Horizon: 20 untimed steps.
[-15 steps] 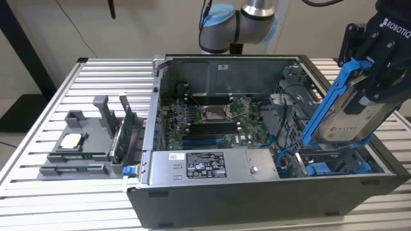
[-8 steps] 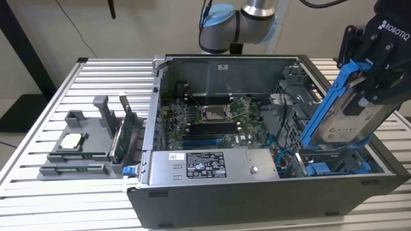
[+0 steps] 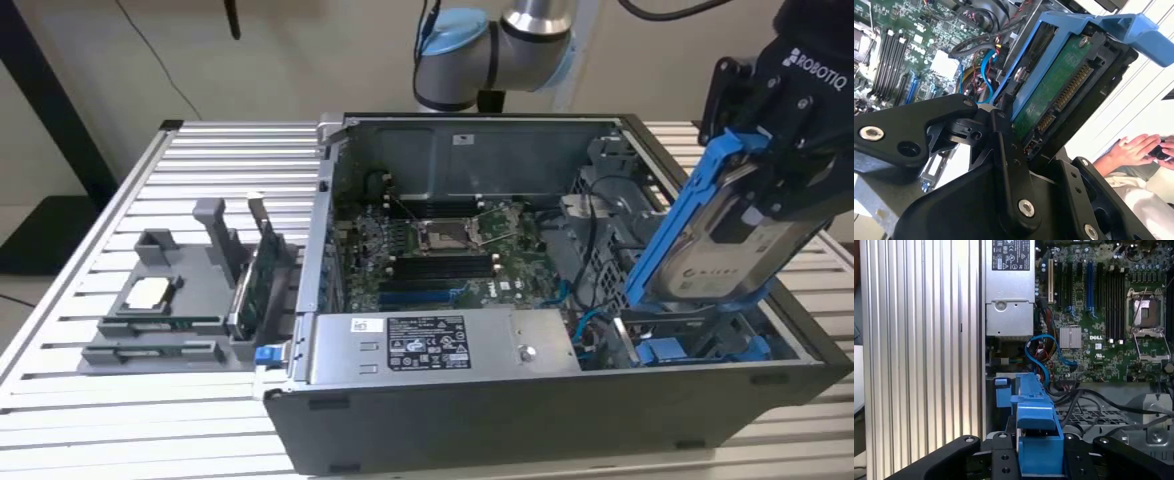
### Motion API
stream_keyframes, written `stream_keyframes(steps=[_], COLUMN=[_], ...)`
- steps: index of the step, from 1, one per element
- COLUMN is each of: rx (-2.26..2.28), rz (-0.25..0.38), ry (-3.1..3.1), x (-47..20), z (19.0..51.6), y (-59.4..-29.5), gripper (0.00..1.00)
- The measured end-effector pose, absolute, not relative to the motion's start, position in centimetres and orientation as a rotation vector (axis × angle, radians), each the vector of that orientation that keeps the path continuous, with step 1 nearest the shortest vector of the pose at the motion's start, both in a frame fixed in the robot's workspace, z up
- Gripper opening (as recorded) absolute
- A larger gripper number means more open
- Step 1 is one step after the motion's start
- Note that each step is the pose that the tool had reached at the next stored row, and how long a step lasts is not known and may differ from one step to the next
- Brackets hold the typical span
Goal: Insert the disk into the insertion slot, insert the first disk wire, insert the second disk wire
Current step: 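Insert the disk into the insertion slot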
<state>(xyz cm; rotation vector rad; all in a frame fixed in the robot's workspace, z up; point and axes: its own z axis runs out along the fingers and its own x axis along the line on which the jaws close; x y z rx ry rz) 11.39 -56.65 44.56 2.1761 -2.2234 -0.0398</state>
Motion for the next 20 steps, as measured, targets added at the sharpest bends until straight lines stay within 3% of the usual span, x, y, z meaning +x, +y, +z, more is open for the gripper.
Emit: stream_keyframes(steps=[20], rx=[2.176], rz=[-0.040], ry=[-2.223], x=[11.60], z=[43.77], y=[-56.72], gripper=[0.33])
